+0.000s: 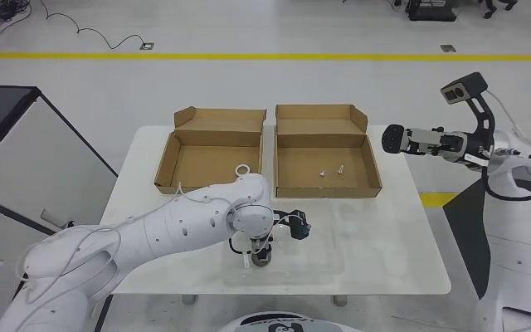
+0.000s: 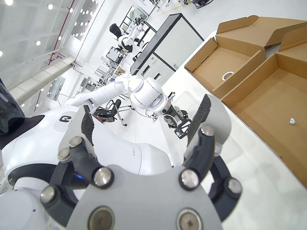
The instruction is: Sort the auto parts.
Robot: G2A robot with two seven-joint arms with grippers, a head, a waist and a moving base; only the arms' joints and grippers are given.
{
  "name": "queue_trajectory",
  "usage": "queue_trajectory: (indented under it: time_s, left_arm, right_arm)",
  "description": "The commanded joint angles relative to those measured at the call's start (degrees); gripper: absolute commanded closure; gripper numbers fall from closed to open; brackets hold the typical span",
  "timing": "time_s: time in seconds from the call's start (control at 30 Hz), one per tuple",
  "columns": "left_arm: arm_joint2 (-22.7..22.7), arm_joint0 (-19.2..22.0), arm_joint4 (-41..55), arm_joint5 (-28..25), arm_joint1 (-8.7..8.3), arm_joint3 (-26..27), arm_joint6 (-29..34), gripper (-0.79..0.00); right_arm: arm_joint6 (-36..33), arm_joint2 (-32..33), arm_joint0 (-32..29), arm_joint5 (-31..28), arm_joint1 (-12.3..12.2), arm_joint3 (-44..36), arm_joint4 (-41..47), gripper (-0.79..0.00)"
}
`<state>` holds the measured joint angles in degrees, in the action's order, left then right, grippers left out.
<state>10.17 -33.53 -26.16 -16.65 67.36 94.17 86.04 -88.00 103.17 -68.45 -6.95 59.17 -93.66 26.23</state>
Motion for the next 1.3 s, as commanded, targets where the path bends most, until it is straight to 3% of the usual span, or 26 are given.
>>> queue_trajectory:
  time_s: [0.0,1.27]
  left_arm:
    - [0.21,-0.08,-0.53,0.58,0.09,-0.12,-0.29,-0.354]
    - [2.88,-3.58,-2.33,-0.40,-0.85,1.46,1.18,-0.329]
  right_arm:
    - [0.00,0.00,0.00,0.00,0.00,0.00,0.00,-0.785]
    - [0.00,0.00,0.00,0.00,0.00,0.00,0.00,-0.785]
